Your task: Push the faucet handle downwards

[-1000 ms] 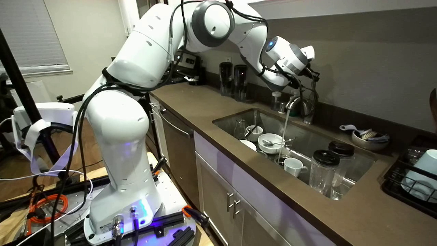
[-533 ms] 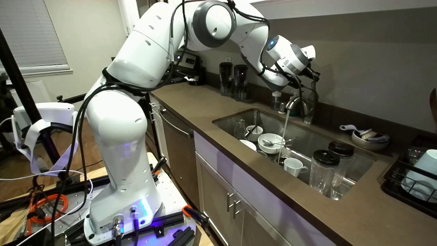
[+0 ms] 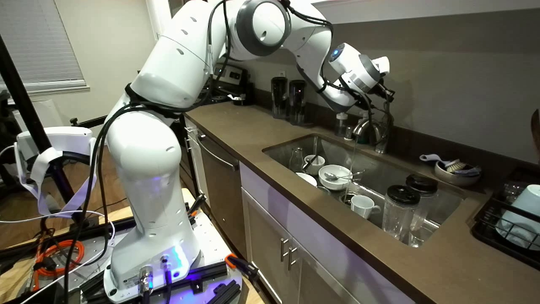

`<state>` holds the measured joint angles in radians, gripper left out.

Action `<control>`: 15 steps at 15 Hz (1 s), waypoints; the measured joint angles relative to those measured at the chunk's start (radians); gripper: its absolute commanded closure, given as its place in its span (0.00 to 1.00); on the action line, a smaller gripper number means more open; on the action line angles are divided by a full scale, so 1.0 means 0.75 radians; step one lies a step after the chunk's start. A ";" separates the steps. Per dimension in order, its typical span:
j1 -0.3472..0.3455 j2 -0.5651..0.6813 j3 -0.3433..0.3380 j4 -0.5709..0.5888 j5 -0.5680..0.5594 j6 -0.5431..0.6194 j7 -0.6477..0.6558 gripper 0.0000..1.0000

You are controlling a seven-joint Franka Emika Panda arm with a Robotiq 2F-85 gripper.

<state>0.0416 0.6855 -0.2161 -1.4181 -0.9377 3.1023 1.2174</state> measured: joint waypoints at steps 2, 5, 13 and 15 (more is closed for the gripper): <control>0.000 -0.018 0.000 -0.031 -0.001 0.001 0.000 0.96; 0.000 -0.046 0.000 -0.083 -0.006 0.001 0.000 0.96; 0.023 -0.096 -0.047 -0.166 -0.026 0.010 0.021 0.96; 0.074 -0.102 -0.129 -0.186 -0.055 0.015 0.082 0.96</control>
<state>0.0974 0.6089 -0.3127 -1.5576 -0.9787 3.1137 1.2785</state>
